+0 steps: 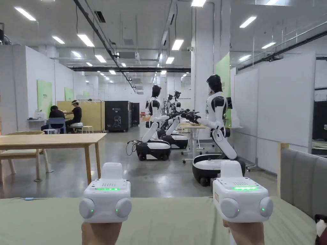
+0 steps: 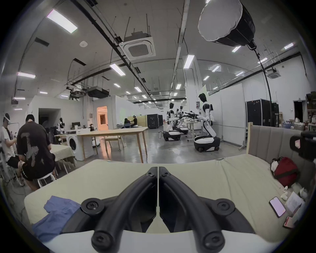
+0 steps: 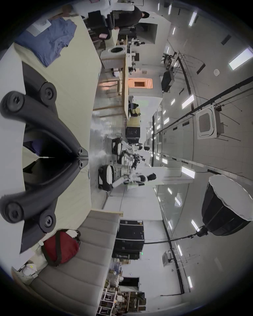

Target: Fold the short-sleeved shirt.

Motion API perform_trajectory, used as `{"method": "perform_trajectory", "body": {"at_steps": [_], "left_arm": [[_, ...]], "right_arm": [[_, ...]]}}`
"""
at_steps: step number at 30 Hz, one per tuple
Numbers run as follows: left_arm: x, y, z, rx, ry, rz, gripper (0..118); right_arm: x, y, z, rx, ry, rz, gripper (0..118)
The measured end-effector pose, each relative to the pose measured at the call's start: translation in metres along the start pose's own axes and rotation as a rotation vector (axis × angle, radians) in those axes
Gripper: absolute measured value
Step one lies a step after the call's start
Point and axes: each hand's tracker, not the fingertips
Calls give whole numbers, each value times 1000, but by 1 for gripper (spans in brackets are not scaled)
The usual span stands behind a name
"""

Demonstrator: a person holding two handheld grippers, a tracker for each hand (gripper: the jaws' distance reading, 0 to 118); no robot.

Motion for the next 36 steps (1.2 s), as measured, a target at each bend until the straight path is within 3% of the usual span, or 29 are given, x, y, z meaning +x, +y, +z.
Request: {"method": "perform_trajectory", "body": {"at_steps": [4,10,13,20,24,30,36], "left_arm": [[3,-3,0,-1,6,-22,0],[-29,-4,9,3,7,-5,0],[-73,-4,26,10,72,-23,0],[-211,-13,79,-10,349,-6,0],[-266,-17,105,-18,451,-12,0],[-296,-21,111,-54,475,23,0],[-298,-48,66,-366,356,120,0]], "right_arm": [[-2,-4,-1,9,-20,27,0],[-15,-1,2,8,-1,-12,0],[-59,0,1,14,74,1,0],[-220,-8,32,50,378,92,0],[-269,-5,51,71,468,103,0],[-288,-4,59,73,491,128,0],[-269,-4,68,51,549,50,0]]}}
